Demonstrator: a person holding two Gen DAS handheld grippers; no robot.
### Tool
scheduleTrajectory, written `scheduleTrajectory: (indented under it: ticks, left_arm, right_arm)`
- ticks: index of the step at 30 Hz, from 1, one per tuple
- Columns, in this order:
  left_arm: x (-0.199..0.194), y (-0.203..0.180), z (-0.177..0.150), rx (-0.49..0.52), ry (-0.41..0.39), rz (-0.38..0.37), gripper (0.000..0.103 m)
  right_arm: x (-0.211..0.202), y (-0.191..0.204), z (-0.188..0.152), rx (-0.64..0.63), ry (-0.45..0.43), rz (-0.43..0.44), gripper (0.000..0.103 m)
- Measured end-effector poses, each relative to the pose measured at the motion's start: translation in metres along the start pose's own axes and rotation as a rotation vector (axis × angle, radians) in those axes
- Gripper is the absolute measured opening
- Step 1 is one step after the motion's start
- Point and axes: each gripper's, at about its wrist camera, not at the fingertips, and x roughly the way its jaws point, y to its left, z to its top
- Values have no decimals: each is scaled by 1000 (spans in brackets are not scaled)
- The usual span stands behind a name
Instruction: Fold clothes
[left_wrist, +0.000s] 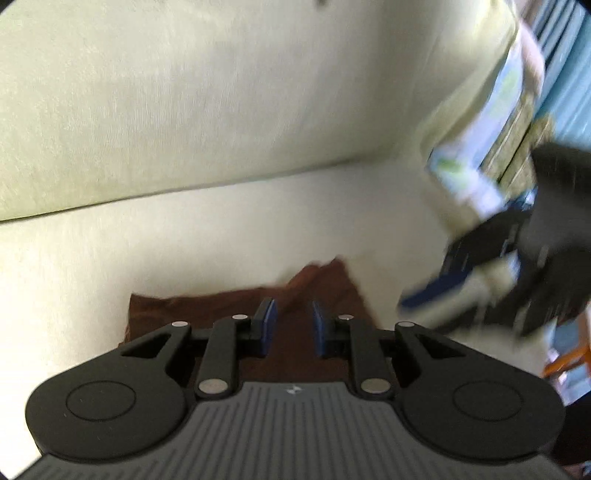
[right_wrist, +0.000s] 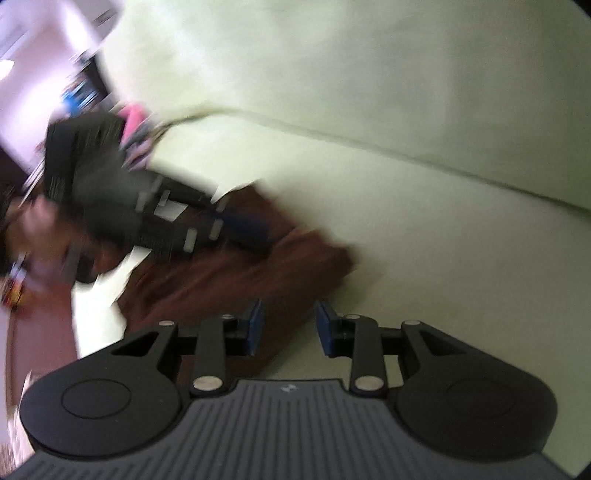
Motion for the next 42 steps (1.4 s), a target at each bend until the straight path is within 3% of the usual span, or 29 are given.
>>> scheduleTrajectory:
  ticks: [3,6,7,8,10,12,15,17,19,22,24,25,26,27,29,31,35,39,42]
  left_arm:
    - [29,0,3,56,80,41,26]
    - [17,9,-2,13,36,73,26]
    - [8,12,-3,-5,15,88,31]
    - [-1,16,-2,-24,-5,104,43]
    - [-25,27,-6,-51,-30,163,58]
    - [-33,38,-6,-70,-18,191,59]
    - [-30,64,1,-90,42,171,59]
    - [-19,79,6,-113,88,112,59]
    - [2,95,10,-155,165,21,58]
    - [16,112,7,-181,246,-56,57]
    - [18,113,-1,-214,257,-106,56]
    - [17,114,-2,-230,256,-128,47]
    - [15,113,-2,-240,253,-143,17]
    - [11,111,-2,-238,244,-155,11]
    - [0,107,-1,-213,213,-160,10]
    - [-18,104,-2,-186,158,-114,9]
    - [-34,110,-15,-227,91,-10,10]
    - [-23,111,-31,-257,93,16,12]
    - [-24,111,-33,-270,77,28,22]
  right_arm:
    - [19,12,-9,-64,21,47,28]
    - [28,9,-11,-40,3,55,27]
    - [26,7,-10,-24,-9,56,27]
    - [23,7,-7,-25,-20,50,28]
    - [16,5,0,-26,-39,40,28]
    - [12,4,5,-34,-36,36,28]
    - [10,4,16,-79,-29,31,28]
    - [8,4,23,-105,-24,28,28]
    - [11,6,25,-101,-13,23,28]
    - [14,8,23,-85,0,15,29]
    - [14,9,20,-82,7,12,29]
    - [17,11,18,-77,15,11,29]
    - [21,13,16,-71,22,10,29]
    - [22,14,15,-66,25,8,31]
    - [26,18,15,-55,24,1,33]
    - [27,21,18,-45,17,-5,33]
    - [30,24,23,-46,-1,-5,36]
    - [38,25,28,-61,4,-9,37]
    - [36,29,30,-73,-16,-15,37]
